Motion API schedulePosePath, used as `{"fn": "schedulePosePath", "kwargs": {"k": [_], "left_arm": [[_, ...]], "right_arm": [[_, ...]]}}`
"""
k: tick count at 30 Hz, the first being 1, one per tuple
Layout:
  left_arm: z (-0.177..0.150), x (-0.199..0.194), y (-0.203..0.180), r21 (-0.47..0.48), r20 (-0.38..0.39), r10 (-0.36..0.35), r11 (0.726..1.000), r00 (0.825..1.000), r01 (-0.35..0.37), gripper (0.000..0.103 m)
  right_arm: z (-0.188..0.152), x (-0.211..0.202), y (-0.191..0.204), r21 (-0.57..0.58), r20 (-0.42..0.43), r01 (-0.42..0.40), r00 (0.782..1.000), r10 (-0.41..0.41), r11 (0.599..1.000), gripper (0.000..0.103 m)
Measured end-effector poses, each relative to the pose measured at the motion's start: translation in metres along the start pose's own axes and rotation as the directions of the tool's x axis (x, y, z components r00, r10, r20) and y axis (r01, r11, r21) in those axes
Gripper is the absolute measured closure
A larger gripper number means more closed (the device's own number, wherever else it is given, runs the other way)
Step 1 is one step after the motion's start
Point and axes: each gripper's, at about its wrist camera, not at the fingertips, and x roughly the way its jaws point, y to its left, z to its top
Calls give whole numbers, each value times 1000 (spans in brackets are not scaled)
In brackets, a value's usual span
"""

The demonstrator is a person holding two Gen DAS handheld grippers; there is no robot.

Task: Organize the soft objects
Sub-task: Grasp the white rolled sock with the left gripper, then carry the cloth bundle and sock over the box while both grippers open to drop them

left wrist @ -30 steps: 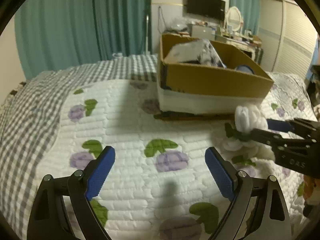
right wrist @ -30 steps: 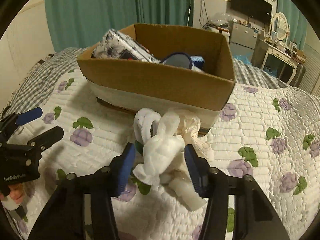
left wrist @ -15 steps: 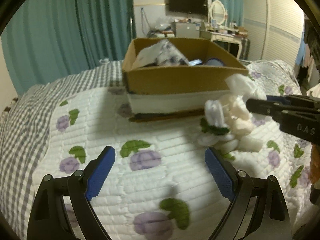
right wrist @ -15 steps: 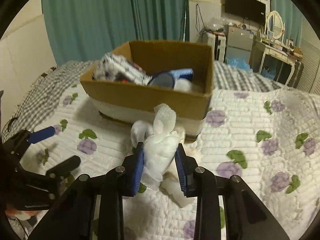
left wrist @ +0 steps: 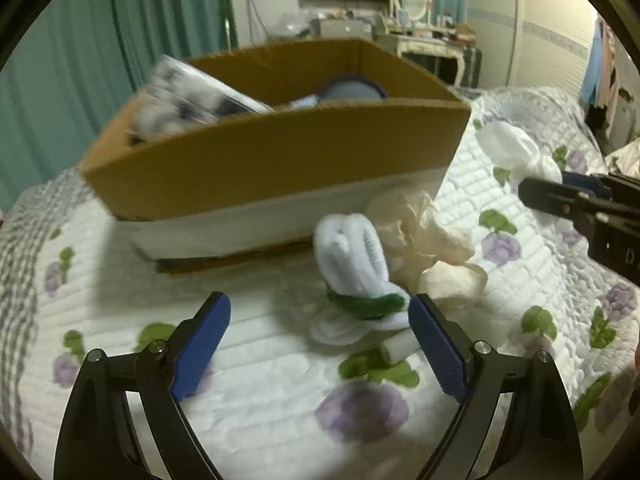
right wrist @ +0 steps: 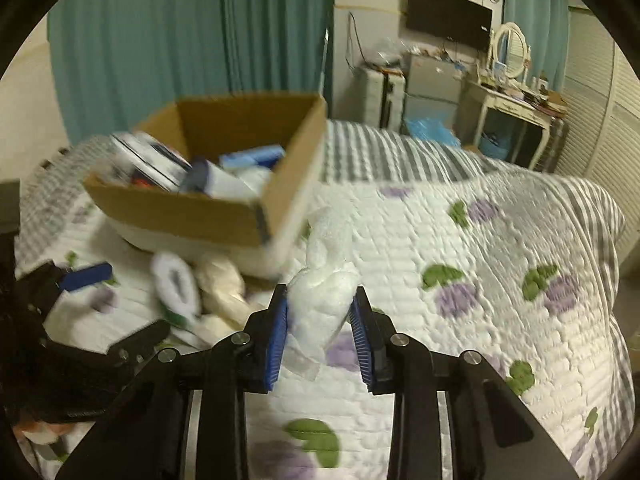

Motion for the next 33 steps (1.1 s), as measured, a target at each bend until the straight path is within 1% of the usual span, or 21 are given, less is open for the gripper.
{"fn": "schedulePosePath", "kwargs": {"k": [1, 2, 4, 6, 7, 8, 10, 11, 16, 20, 24, 26, 29, 30, 33], "left_arm": [[1, 8, -3, 4, -16, -6, 1000, 1000, 6, 13], [2, 12, -5, 7, -24, -11, 1000, 1000, 11, 21], [4, 20, -9, 19, -31, -29, 999, 999, 29, 28], [4, 27, -14, 28, -47, -60, 998, 997, 61, 41], [5, 31, -15, 30, -59, -68, 997, 996, 70, 56], [4, 33, -15, 33, -63, -74, 997, 995, 76, 63], [4, 37, -16, 40, -83, -106, 993, 991, 110, 65], [3, 35, -18, 45, -83, -111, 992, 990, 115, 66], [1, 14, -18, 84, -38, -106, 991, 994, 109, 66], [0, -9, -12, 82, -19, -109, 990, 994, 111, 66], [5, -40, -4, 85, 12, -96, 992, 995, 95, 66], [8, -53, 0, 81, 43, -107, 991, 993, 103, 66], [12, -78, 6, 77, 87, -99, 993, 991, 92, 66], [17, -84, 3, 76, 100, -95, 993, 990, 88, 66], [30, -106, 9, 67, 122, -104, 993, 987, 96, 66]], "right_arm": [[-2, 5, -4, -1, -15, 6, 1000, -6, 1000, 73], [-3, 8, -5, -4, -23, 9, 1000, -9, 1000, 73], [-5, 11, -7, -10, -28, 18, 999, -18, 1000, 73], [-5, 14, -10, 7, -36, -3, 999, 4, 1000, 73], [-5, 15, -12, 26, -42, -21, 999, 22, 999, 73], [-6, 17, -14, 44, -49, -29, 998, 31, 999, 73], [-8, 18, -16, 48, -55, -23, 998, 26, 999, 73], [-8, 18, -16, 54, -55, -24, 998, 27, 998, 73], [-10, 11, -17, 67, -39, -33, 999, 36, 997, 73], [-13, 0, -13, 80, -23, -61, 998, 63, 995, 73], [-11, -22, -5, 80, 16, -90, 996, 89, 993, 73], [-8, -35, 0, 71, 37, -110, 994, 107, 991, 73], [1, -56, 11, 41, 74, -117, 991, 114, 992, 73], [5, -64, 15, 30, 88, -121, 989, 118, 992, 73], [22, -87, 26, -14, 139, -138, 981, 138, 990, 73]]}}
